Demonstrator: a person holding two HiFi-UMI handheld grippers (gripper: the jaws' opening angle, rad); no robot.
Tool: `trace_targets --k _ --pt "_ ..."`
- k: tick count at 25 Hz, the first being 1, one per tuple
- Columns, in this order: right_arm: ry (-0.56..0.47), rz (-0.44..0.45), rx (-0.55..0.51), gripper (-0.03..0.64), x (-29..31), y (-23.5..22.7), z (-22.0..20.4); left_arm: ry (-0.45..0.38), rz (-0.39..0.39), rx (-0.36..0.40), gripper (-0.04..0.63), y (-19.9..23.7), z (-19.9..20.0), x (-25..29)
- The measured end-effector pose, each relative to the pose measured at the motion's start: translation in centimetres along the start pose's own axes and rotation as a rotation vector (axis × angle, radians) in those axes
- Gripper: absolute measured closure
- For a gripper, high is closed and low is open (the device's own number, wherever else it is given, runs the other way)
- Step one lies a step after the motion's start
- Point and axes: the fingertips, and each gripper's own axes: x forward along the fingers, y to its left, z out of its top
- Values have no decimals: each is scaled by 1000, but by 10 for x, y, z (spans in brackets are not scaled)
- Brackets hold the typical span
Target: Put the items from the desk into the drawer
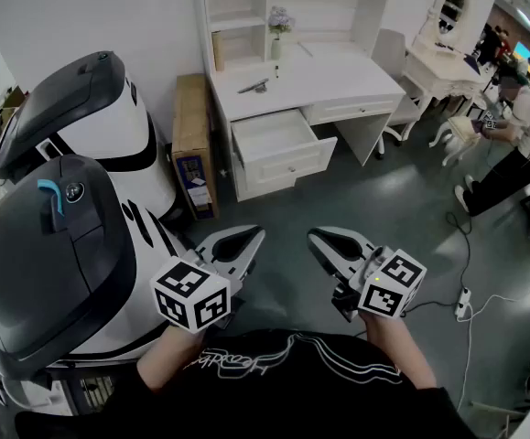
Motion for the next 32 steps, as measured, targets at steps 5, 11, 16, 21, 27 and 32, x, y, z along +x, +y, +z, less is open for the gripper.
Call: trace_targets --k 5,11,16,21,27,32 --pt "-12 10 -10 569 -14 -10 5 -3 4 4 574 -9 2 14" --pt "-9 1 21 569 -32 -39 10 15 10 5 574 -23 0 44" --pt "-19 -10 75 568 -54 -69 2 30 35 -21 574 -29 -12 77" --pt "-22 -3 115 568 -82 -99 -3 40 42 -80 572 -43 -19 111" --pt "-29 4 133 568 -98 -134 -9 48 72 -86 572 -47 -27 143" --pt "-71 -3 205 568 -86 -171 -5 63 82 -80 572 -20 -27 163"
